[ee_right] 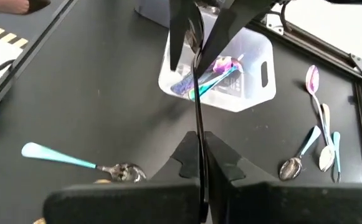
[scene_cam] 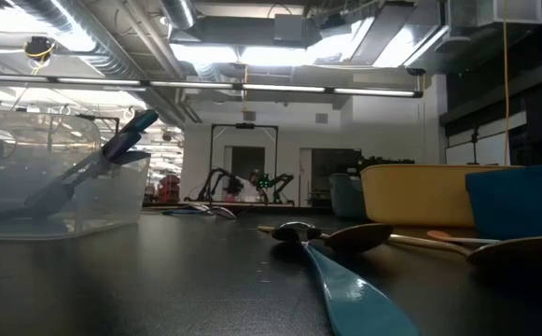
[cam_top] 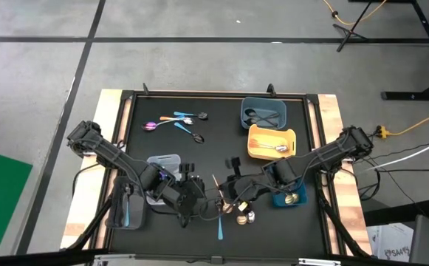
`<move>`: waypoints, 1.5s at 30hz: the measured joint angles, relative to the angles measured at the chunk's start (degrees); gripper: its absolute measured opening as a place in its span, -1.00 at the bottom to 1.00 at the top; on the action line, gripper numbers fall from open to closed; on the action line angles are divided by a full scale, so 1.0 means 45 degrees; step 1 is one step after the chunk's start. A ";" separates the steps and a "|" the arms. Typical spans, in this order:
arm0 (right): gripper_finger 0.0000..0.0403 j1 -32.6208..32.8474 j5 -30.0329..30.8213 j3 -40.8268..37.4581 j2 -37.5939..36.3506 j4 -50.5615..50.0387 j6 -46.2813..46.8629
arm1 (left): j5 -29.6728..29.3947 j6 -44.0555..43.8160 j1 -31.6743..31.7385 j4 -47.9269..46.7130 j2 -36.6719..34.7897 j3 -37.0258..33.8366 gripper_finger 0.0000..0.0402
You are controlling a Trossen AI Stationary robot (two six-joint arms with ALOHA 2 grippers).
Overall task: Sort silverware by color (type)
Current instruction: Put the black spoon into the light blue bin
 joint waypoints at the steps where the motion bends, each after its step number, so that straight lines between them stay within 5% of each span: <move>1: -1.00 -0.0005 0.0013 0.0000 -0.0038 -0.0165 -0.0005 | 0.0009 0.0000 0.0002 -0.0001 0.0000 0.0000 -0.60; 30: -1.00 -0.0098 0.0083 0.0000 -0.1569 -0.5903 0.1063 | 0.0045 0.0000 0.0022 0.0022 0.0000 0.0000 -0.45; 45: -1.00 -0.1639 0.1027 -0.0095 -0.4742 -0.8018 0.2072 | 0.0055 -0.0010 0.0022 0.0053 0.0000 0.0000 -0.45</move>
